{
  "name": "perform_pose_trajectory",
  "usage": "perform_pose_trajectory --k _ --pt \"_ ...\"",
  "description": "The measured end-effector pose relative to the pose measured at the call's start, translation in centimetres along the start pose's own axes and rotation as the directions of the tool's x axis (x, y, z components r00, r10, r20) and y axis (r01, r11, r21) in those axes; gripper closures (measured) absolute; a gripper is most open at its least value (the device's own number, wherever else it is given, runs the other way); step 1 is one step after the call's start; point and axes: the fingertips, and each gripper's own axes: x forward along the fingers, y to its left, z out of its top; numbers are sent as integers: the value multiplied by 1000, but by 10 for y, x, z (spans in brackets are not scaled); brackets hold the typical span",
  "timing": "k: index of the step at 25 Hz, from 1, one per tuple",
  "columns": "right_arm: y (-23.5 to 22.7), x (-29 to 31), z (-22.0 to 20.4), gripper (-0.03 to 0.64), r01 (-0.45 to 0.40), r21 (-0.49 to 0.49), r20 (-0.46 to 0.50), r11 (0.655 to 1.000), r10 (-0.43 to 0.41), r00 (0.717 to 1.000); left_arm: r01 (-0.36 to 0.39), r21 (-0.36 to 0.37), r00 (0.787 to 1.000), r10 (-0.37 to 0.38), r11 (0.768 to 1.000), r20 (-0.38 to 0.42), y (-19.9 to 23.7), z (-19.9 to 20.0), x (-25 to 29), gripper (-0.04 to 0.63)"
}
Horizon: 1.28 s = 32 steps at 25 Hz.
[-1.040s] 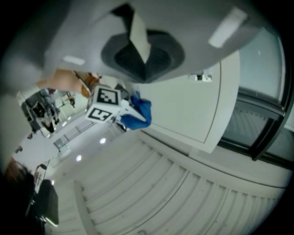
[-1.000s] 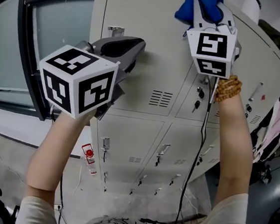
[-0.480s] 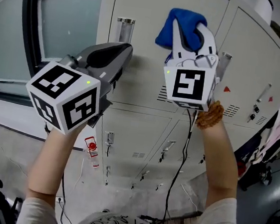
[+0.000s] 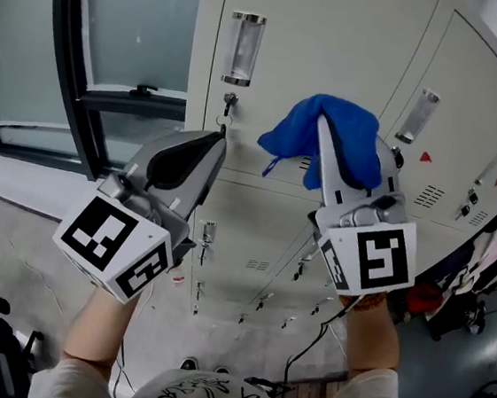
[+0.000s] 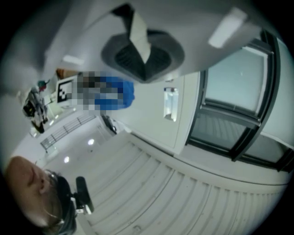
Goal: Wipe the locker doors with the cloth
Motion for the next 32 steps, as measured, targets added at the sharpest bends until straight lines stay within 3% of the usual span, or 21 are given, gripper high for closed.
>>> perform_pose_trajectory --k 3,6,8,11,13,18,23,32 --pt "19 -39 -13 584 -34 167 -17 985 37 999 -22 -10 1000 21 1000 -22 -13 -24 -17 594" --pt "44 -78 -30 584 -29 335 -34 942 43 998 -41 -42 998 38 998 -58 -32 -54 -34 594" --pt "65 -103 -47 584 -12 458 -59 889 44 997 -46 -95 996 39 994 -83 -46 -78 -47 594" --pt "99 -137 -75 584 25 622 -102 783 50 994 -56 -150 991 36 987 -133 -68 -117 -64 594" --pt "119 -148 -90 584 27 660 -137 751 85 987 -64 -172 984 33 983 -176 -76 -140 -70 592" --pt "120 -142 -81 586 -23 572 -130 820 119 984 -95 -158 978 62 983 -199 -70 -148 -76 593" --pt "128 -144 -86 585 -13 640 -134 768 128 983 -106 -140 980 80 985 -181 -68 -136 -77 594" --pt "133 -150 -92 585 -2 669 -150 744 137 979 -119 -157 977 88 980 -194 -68 -142 -80 594"
